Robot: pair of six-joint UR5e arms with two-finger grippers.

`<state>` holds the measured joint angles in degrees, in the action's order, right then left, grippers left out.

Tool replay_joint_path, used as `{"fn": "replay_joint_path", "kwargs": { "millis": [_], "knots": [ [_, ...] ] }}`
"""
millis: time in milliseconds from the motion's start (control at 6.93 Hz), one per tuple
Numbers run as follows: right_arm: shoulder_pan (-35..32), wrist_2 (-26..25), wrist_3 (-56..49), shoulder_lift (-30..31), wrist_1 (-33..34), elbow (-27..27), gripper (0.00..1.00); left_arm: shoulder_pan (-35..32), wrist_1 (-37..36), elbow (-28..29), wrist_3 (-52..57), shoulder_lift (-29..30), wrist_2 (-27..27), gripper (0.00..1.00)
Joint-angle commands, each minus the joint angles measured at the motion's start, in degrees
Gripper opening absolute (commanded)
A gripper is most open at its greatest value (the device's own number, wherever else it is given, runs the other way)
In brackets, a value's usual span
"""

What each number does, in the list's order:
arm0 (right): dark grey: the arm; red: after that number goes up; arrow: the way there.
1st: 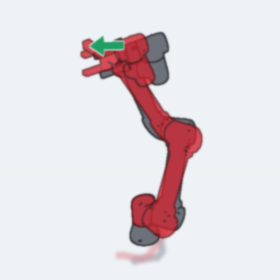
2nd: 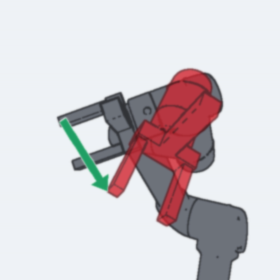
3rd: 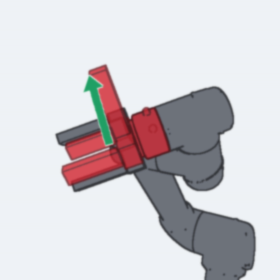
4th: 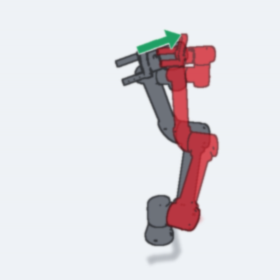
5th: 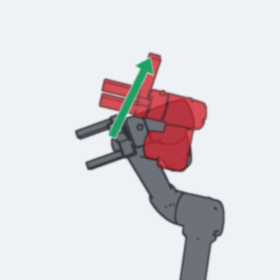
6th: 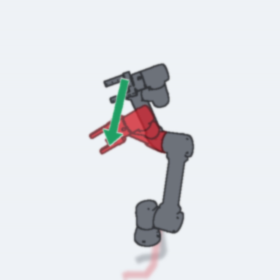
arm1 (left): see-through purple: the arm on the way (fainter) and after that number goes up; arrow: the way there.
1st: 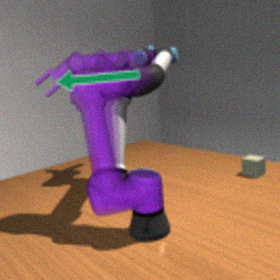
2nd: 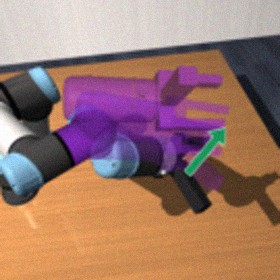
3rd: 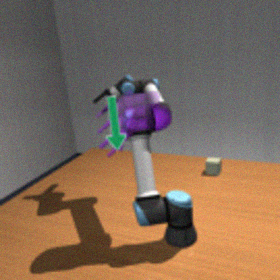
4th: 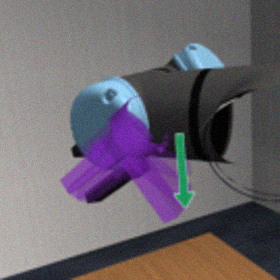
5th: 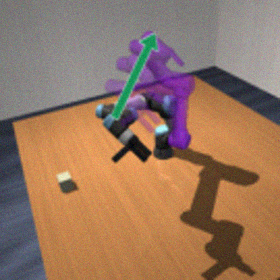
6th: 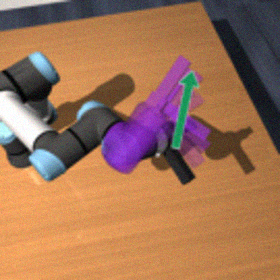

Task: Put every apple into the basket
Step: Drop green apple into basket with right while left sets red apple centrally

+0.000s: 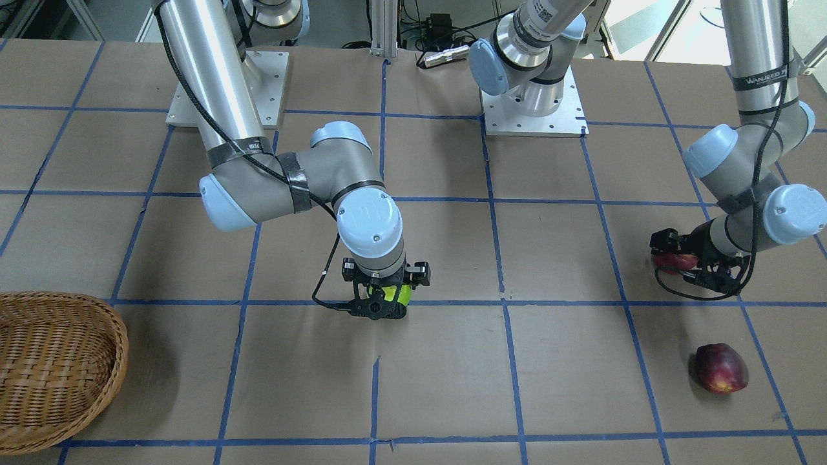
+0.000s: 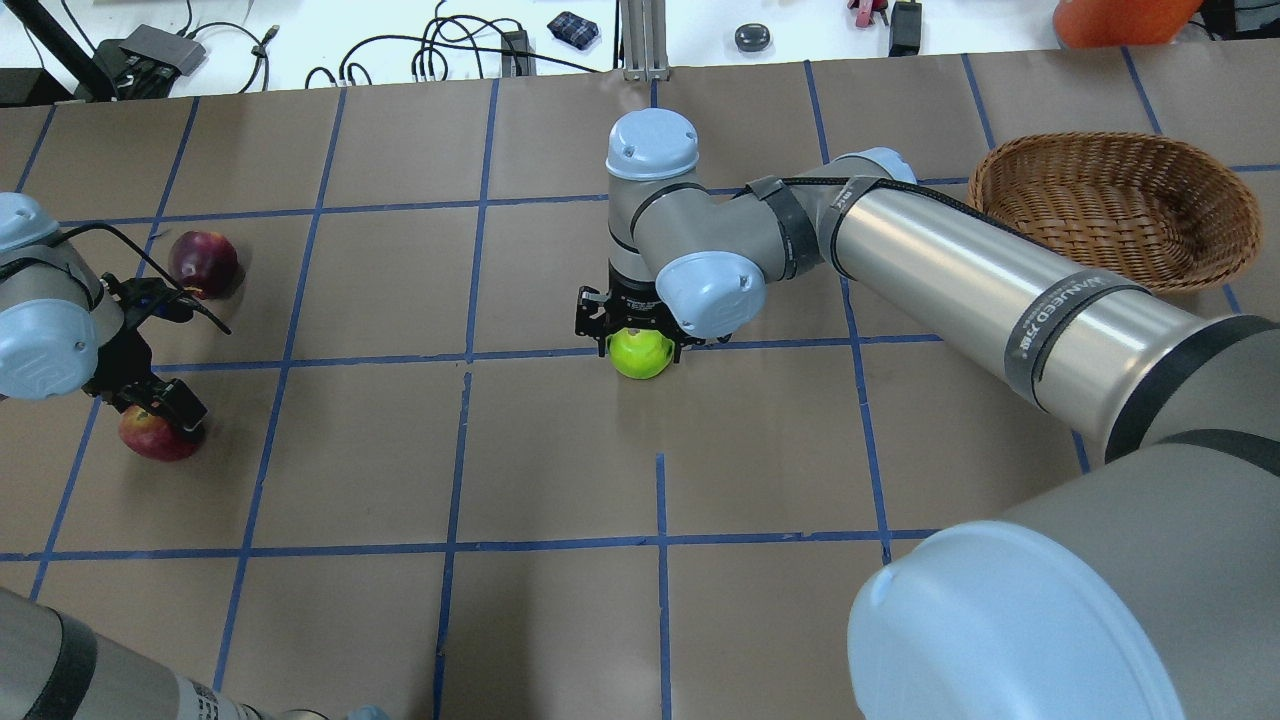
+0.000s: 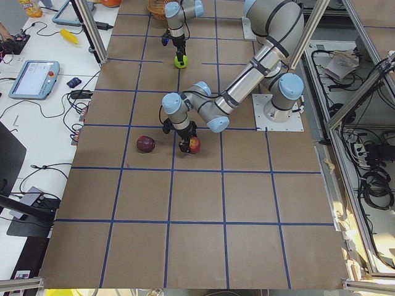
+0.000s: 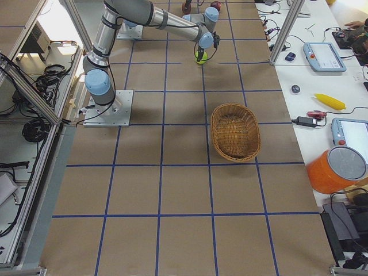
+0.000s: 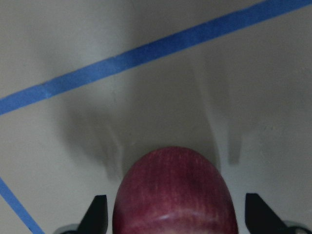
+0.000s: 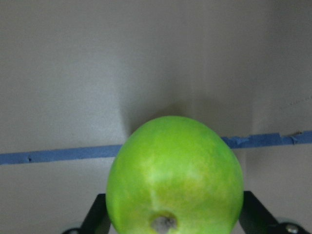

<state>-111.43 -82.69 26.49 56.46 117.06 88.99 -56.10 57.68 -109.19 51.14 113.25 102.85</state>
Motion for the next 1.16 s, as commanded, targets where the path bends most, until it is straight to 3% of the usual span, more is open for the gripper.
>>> {"fn": "replay_joint_path", "kwargs": {
  "millis": [0,144,289,578,722,1011],
  "knots": [
    [0.69,-2.21,0.23,0.32,1.16,-0.14,0.0,-0.58,0.41,0.2,-2.08,-0.92,0.59,0.38],
    [1.13,-4.04,-0.03,2.5,0.8,-0.57,0.0,-1.37,1.81,0.81,-5.31,-1.71,0.33,0.29],
    [2.87,-6.67,-0.29,6.43,-2.68,-0.49,0.0,-2.86,4.0,2.21,-11.09,-2.5,-0.37,0.29],
    [15.12,-7.22,-1.43,16.53,-12.78,-0.49,0.0,-12.4,15.47,9.75,-26.79,-4.78,-3.26,0.29],
    [22.94,-7.4,-2.13,18.93,-13.95,-0.58,0.0,-16.72,17.97,11.26,-35.58,-5.23,-6.23,0.29],
    [35.09,-13.18,-21.98,18.35,-11.01,-0.84,0.0,-26.11,17.82,11.63,-49.39,-5.41,-11.34,0.29]
  ]
}}
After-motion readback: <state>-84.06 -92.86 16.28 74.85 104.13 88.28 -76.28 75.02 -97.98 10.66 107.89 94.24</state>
